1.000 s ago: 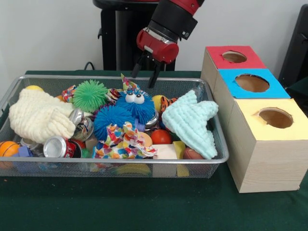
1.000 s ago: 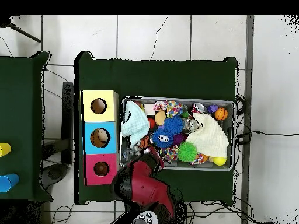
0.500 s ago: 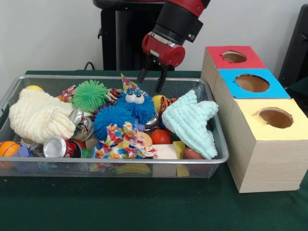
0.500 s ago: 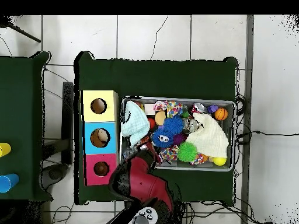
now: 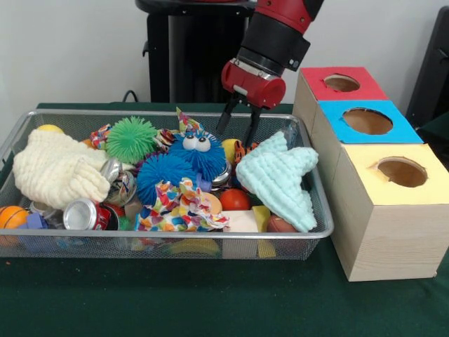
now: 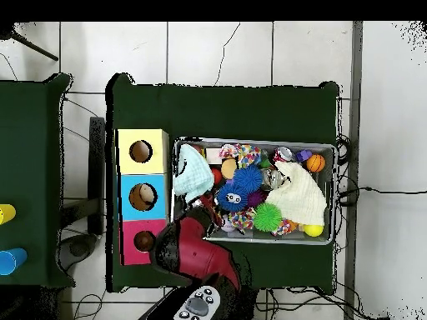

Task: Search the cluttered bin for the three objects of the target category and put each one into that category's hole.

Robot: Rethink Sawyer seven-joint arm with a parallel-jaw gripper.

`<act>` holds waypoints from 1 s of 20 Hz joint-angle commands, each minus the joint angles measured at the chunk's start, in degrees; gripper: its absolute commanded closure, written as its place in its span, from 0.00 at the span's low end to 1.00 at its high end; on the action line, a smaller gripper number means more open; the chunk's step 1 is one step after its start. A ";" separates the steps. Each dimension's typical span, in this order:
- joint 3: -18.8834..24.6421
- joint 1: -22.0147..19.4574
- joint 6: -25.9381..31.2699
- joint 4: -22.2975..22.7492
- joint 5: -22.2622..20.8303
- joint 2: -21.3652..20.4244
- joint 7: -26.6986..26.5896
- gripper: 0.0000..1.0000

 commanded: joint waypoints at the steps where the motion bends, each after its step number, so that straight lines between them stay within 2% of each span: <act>1: 8.73 0.36 -3.81 -5.48 6.14 3.54 11.97 0.00; 13: 11.13 -1.03 -7.97 -5.77 8.01 6.34 12.13 0.00; 20: 9.72 1.57 -6.77 -4.29 12.39 6.71 12.12 0.00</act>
